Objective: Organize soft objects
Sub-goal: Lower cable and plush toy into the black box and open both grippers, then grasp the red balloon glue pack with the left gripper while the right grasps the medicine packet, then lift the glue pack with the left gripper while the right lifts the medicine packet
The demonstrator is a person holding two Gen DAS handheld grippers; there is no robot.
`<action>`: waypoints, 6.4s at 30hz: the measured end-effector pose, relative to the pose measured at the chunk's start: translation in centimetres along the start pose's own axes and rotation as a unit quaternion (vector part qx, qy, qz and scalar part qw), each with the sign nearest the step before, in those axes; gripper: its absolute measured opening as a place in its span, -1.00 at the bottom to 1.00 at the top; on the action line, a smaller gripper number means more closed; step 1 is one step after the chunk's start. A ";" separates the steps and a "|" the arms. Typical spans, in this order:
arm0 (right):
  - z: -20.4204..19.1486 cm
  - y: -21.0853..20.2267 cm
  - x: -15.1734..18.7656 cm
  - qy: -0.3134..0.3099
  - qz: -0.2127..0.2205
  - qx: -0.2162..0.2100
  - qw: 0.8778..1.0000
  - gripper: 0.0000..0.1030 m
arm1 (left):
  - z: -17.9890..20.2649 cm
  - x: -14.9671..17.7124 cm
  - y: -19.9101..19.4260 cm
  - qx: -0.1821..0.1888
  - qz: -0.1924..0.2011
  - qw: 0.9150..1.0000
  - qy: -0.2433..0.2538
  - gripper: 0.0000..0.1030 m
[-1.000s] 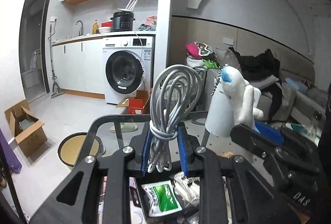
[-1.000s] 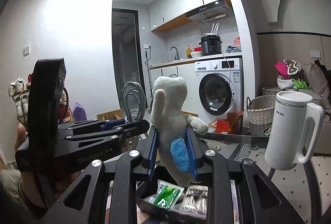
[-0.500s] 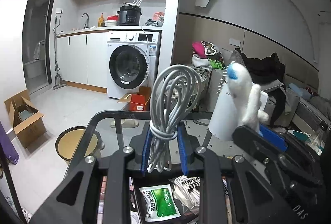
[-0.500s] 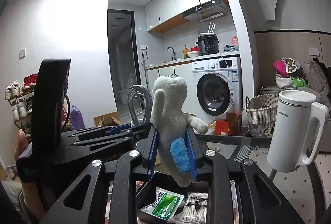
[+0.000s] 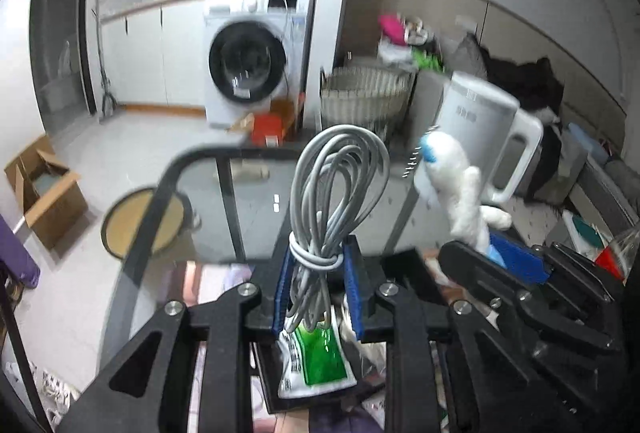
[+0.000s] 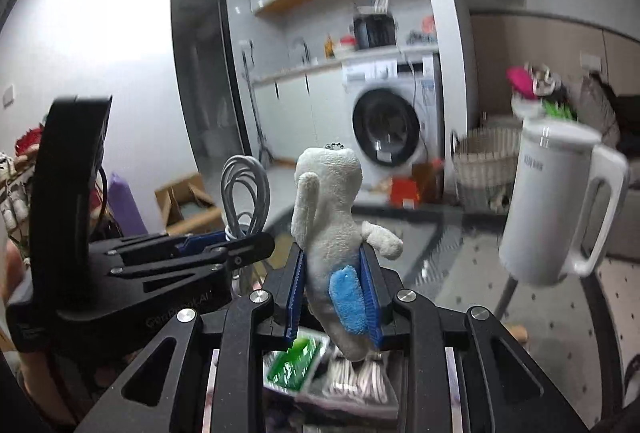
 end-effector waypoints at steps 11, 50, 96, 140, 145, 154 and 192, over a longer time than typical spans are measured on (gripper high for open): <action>2.1 4.1 4.0 0.036 -0.123 0.012 0.992 -0.50 | 1.5 2.0 2.7 -0.022 -0.068 0.997 0.031 -0.56; -0.5 -0.3 6.5 0.011 -0.202 -0.028 0.979 0.14 | -0.1 4.4 -2.6 -0.003 -0.080 0.992 0.101 0.04; 1.2 4.0 17.6 0.039 -0.356 0.011 0.934 0.63 | 1.3 16.4 -0.5 -0.006 -0.244 0.958 0.148 -0.15; -1.9 -0.4 14.2 -0.029 -0.278 -0.056 0.959 -0.47 | 1.5 12.2 -4.2 0.021 -0.117 0.984 0.134 -0.19; -2.7 -1.8 11.8 -0.036 -0.222 -0.056 0.973 -0.47 | 0.7 10.4 -5.6 0.025 -0.065 0.992 0.108 -0.19; -4.2 -4.8 7.7 -0.048 -0.109 -0.050 0.992 -0.47 | -0.4 7.9 -8.2 0.017 0.018 0.997 0.070 -0.18; -9.4 -13.5 4.1 -0.130 0.141 -0.003 0.981 -0.44 | -2.2 5.7 -14.3 -0.003 0.180 0.983 0.026 -0.17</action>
Point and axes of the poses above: each gripper's, at about its wrist camera, not at the fingertips, and y roughly the way its jaws point, z to its right, x to its underside, the point moved 6 cm from there along y, roughly the way its jaws point, and after that the axes turned 15 degrees about -x, right-handed, at the moved point
